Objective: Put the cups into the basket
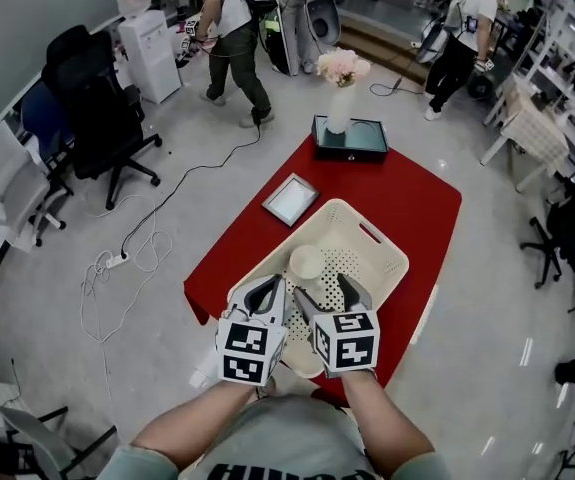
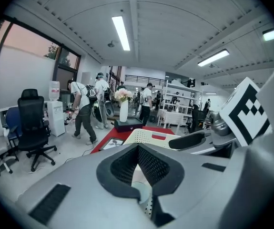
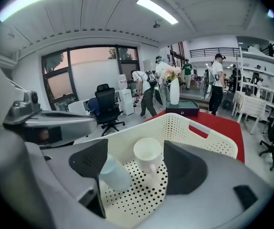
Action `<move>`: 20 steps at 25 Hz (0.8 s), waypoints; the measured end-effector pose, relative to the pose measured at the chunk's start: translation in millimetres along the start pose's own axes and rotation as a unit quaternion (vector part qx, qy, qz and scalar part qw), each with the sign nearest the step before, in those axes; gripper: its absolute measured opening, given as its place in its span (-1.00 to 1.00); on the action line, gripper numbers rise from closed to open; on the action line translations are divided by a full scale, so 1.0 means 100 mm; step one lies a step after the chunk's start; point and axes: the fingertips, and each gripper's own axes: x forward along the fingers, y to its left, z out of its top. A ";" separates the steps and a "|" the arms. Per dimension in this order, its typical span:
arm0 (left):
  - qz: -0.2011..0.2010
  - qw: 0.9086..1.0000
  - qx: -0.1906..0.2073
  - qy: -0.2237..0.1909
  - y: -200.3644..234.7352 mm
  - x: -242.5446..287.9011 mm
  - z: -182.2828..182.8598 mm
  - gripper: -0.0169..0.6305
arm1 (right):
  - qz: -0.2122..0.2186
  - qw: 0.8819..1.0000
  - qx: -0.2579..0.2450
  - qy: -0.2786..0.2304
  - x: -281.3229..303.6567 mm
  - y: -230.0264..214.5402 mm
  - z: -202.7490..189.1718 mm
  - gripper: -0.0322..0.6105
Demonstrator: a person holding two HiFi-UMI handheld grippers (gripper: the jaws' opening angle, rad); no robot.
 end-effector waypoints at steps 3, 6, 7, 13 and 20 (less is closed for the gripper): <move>-0.013 1.000 0.015 -0.008 -0.15 -0.06 0.03 -0.92 | 0.000 1.000 0.000 -0.012 -0.20 0.05 -0.03 0.28; -0.030 0.999 0.030 -0.013 -0.33 -0.13 0.01 -0.93 | -0.008 1.000 0.009 -0.025 -0.40 0.04 -0.08 0.28; -0.036 0.999 0.034 -0.014 -0.39 -0.14 -0.02 -0.92 | -0.015 0.999 0.014 -0.029 -0.47 0.01 -0.11 0.27; -0.071 0.996 0.051 -0.014 -0.70 -0.23 -0.13 -0.93 | -0.088 0.995 0.032 -0.046 -0.88 -0.24 -0.31 -0.61; -0.111 0.992 0.063 -0.009 -1.01 -0.35 -0.32 -0.93 | -0.127 0.989 0.054 -0.042 -1.27 -0.37 -0.69 -0.85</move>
